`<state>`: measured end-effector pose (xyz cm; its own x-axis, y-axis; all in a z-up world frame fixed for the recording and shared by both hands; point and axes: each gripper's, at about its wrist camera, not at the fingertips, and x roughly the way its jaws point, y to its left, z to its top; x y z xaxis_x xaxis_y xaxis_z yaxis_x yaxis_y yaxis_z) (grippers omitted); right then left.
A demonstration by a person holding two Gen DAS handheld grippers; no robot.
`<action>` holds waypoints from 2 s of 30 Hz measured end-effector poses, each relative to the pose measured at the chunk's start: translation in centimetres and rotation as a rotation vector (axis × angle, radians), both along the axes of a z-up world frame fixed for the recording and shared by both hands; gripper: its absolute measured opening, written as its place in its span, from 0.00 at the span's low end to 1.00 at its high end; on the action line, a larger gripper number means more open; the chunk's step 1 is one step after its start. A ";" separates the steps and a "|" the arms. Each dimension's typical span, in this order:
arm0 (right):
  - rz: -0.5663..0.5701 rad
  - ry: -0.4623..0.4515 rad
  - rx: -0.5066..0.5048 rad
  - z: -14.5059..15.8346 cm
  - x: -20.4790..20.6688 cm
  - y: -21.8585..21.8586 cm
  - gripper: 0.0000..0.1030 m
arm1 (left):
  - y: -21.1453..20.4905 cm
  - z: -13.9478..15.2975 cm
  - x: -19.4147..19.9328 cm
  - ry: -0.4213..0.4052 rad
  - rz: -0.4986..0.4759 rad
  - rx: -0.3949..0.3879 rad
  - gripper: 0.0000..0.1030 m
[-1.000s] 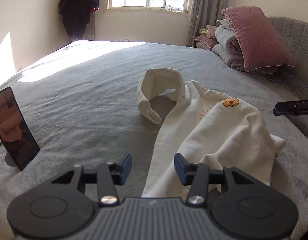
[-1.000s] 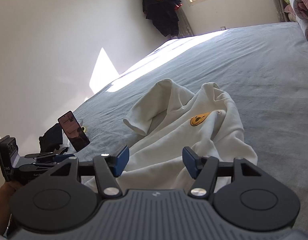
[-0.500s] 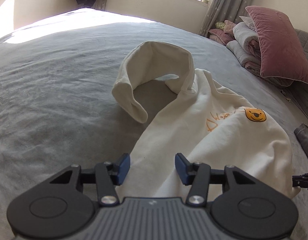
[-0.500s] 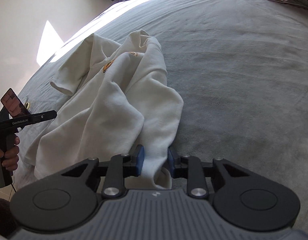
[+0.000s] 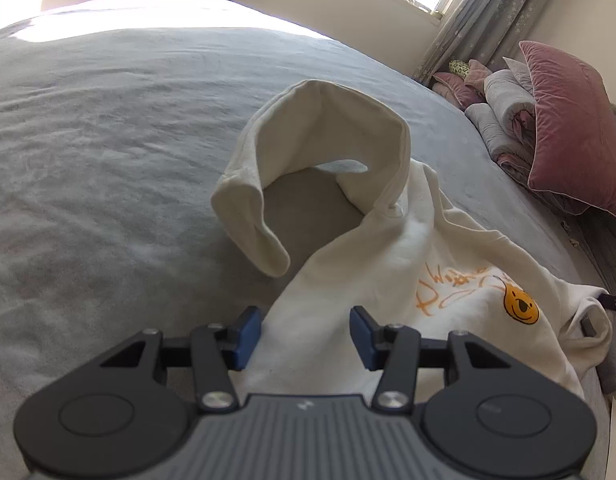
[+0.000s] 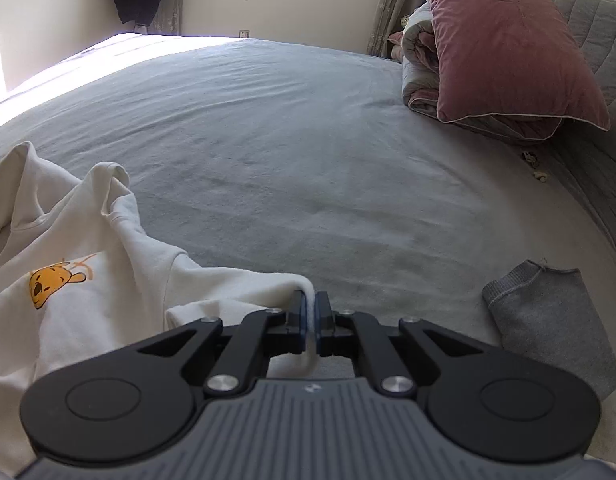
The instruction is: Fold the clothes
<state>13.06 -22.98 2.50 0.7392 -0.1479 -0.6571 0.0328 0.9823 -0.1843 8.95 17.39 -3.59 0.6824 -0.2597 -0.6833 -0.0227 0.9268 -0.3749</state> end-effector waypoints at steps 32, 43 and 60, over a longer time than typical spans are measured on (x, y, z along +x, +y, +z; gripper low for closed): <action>-0.093 0.043 -0.033 -2.3 7.8 -1.9 0.41 | -2.8 -0.5 1.5 0.042 -0.099 0.006 0.45; -0.144 0.096 0.214 -3.4 2.1 -2.6 0.43 | -4.0 -0.1 0.5 0.062 -0.127 -0.032 0.42; -0.235 0.116 0.531 -6.2 -1.9 -4.1 0.18 | -4.2 -0.6 0.1 0.093 -0.137 -0.036 0.36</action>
